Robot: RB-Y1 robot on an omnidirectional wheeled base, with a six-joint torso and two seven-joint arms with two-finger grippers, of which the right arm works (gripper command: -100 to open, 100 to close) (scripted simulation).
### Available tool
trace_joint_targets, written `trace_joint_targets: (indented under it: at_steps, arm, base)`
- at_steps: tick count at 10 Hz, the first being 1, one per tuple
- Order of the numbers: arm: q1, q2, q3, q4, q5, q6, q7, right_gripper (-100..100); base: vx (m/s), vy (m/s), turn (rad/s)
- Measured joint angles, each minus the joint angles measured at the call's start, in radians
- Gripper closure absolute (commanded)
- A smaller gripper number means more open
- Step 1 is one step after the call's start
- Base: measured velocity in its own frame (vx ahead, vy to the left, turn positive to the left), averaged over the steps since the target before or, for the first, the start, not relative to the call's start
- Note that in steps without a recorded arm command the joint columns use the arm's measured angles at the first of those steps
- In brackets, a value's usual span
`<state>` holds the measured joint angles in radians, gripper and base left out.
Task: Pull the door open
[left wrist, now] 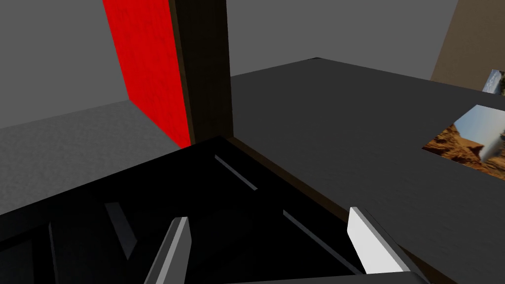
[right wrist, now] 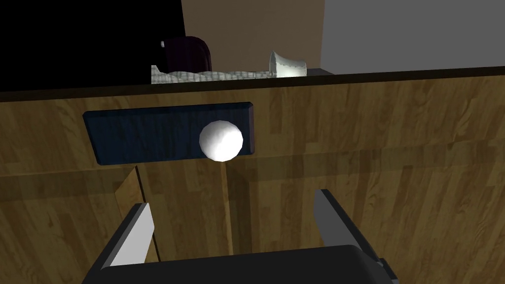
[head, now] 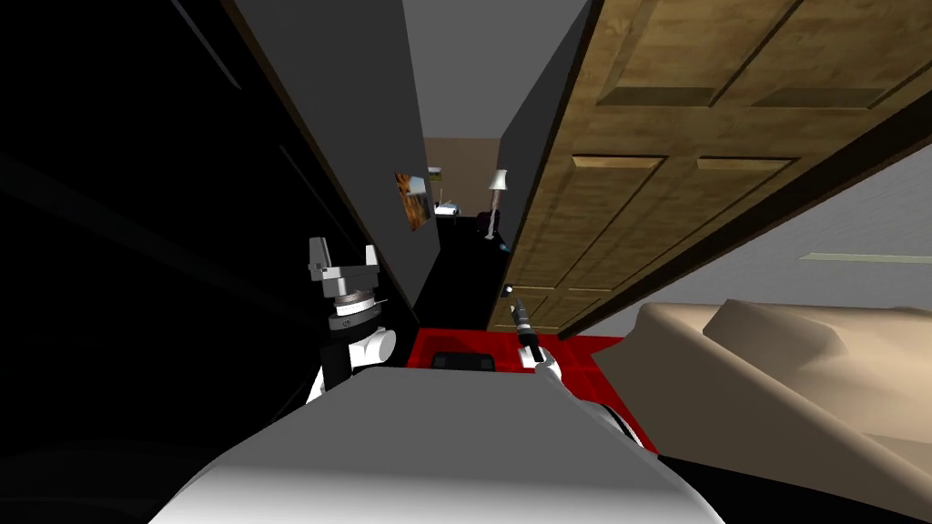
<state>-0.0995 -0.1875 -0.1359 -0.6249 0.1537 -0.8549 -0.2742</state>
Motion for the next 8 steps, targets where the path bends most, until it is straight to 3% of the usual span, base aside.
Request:
trace_joint_targets:
  at_steps: [2,3,4,6,7,8]
  arm:
    - [0.028,-0.026,-0.011,-0.019,-0.008,-0.007,-0.020,-100]
    - [0.031,-0.036,-0.020,-0.004,-0.013,-0.017,-0.027,-100]
    - [0.025,-0.050,-0.029,0.035,-0.020,-0.044,-0.031,-100]
    - [0.040,-0.069,-0.041,0.034,-0.028,-0.057,-0.043,-100]
    - [0.046,-0.068,-0.042,0.034,-0.028,-0.059,-0.045,100]
    - [0.044,-0.069,-0.042,0.035,-0.028,-0.058,-0.044,100]
  base:
    - [0.192,0.045,0.126]
    - [0.220,0.052,0.119]
    - [0.206,0.017,0.091]
    - [0.140,0.038,0.032]
    - [-0.029,-0.002,0.005]
    - [-0.038,-0.011,0.031]
